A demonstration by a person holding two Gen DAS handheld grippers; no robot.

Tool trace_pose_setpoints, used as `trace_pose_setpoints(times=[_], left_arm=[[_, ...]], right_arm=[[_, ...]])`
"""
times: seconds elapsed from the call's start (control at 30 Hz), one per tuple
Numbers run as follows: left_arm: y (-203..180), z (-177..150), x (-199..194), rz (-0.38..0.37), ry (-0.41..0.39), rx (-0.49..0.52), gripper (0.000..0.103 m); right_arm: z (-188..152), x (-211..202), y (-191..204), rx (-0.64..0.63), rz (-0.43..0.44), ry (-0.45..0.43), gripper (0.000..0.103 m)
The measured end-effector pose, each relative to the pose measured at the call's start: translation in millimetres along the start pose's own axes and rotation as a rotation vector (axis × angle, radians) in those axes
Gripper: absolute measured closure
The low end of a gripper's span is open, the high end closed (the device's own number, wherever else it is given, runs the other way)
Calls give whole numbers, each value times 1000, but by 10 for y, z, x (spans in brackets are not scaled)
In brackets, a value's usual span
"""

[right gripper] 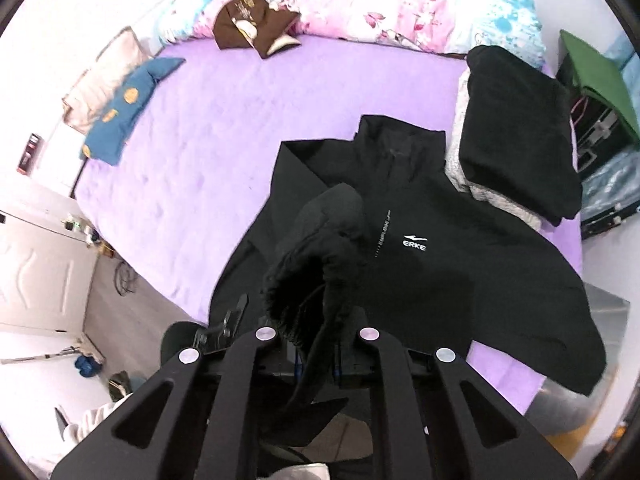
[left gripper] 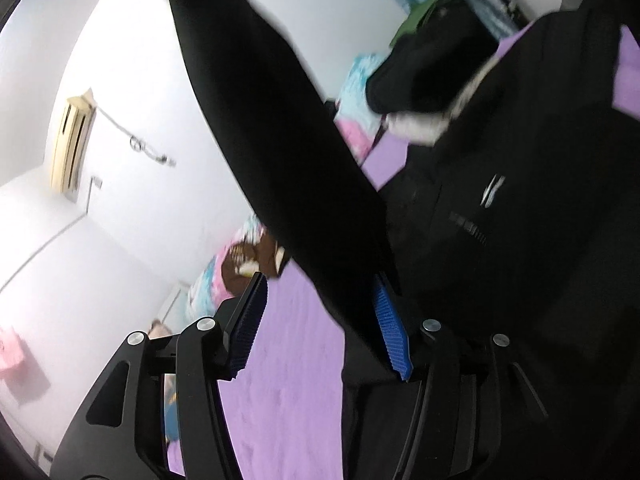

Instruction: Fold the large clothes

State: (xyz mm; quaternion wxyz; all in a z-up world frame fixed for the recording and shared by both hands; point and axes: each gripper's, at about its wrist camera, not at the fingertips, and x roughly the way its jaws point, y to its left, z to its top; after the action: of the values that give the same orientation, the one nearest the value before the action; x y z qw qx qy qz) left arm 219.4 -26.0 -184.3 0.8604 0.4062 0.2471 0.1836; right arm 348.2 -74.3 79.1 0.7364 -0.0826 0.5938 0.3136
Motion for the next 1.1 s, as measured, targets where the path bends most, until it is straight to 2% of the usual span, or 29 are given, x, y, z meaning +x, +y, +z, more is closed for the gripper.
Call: trace_pose_setpoints(times=[0.23, 0.43, 0.7, 0.77, 0.87, 0.93, 0.97, 1.1], left_arm=[[-97, -526, 640, 39, 128, 64, 50], [-184, -895, 1095, 48, 171, 155, 46], [-327, -1276, 1453, -62, 180, 256, 48], [-309, -1321, 1508, -74, 189, 253, 65], [-192, -1383, 1563, -118, 203, 196, 81], [-83, -1424, 1557, -141, 195, 148, 83], [-38, -1445, 1559, -143, 197, 132, 87], [232, -1518, 1609, -175, 237, 29, 97]], right_arm=[[90, -97, -147, 12, 83, -51, 94], [142, -145, -259, 25, 140, -79, 94], [171, -180, -547, 57, 198, -116, 94], [172, -185, -591, 61, 205, -121, 94], [155, -138, -697, 73, 219, -128, 94], [140, -104, -763, 79, 226, -131, 94], [130, -84, -806, 87, 230, -134, 94], [54, 37, -963, 105, 241, -140, 94]])
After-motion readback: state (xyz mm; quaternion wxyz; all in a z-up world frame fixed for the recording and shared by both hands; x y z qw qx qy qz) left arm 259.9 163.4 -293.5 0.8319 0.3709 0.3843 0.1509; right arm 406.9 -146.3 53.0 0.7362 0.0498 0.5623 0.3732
